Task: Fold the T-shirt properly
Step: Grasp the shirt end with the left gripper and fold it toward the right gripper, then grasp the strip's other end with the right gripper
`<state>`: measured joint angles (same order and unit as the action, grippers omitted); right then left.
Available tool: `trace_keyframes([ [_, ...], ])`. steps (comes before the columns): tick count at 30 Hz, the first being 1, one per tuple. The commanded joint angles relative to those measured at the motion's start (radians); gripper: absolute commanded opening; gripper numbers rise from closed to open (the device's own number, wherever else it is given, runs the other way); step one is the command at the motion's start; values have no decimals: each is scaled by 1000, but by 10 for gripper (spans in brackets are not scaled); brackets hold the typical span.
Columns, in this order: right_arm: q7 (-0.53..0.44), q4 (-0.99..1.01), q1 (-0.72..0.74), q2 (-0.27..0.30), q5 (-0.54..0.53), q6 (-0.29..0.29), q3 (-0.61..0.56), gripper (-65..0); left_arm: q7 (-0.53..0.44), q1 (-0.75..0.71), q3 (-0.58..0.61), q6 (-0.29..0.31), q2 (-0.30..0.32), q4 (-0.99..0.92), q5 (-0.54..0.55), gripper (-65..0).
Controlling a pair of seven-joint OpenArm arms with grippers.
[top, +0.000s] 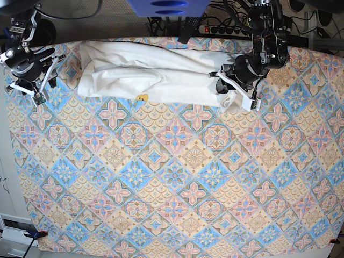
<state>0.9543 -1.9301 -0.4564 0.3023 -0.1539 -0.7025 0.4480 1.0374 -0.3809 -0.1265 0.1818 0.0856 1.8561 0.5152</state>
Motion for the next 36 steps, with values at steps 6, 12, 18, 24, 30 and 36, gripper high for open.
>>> trace_keyframes([
  [6, -13, -18, 1, 18, -2, 4, 10, -418, -3, -3, 58, 6, 10, 6, 21, -389],
  [12, -13, -18, 0, 19, -2, 4, 11, -418, -12, -57, 43, 11, 65, 152, 41, -215],
  [18, -4, -18, -3, 19, -2, 4, 8, -415, -4, -77, -140, 11, 178, 153, 167, -214],
  [24, 25, -16, -2, 16, -14, 4, 5, -413, -10, -72, -186, 11, 262, 80, 161, -214],
  [30, 242, -9, 58, 19, -321, 4, 64, -413, -12, -60, -177, 11, 265, 41, 159, -214],
  [36, 346, -7, 97, 19, -461, 4, 81, -259, -12, -53, -177, 11, 233, 29, 159, -214],
])
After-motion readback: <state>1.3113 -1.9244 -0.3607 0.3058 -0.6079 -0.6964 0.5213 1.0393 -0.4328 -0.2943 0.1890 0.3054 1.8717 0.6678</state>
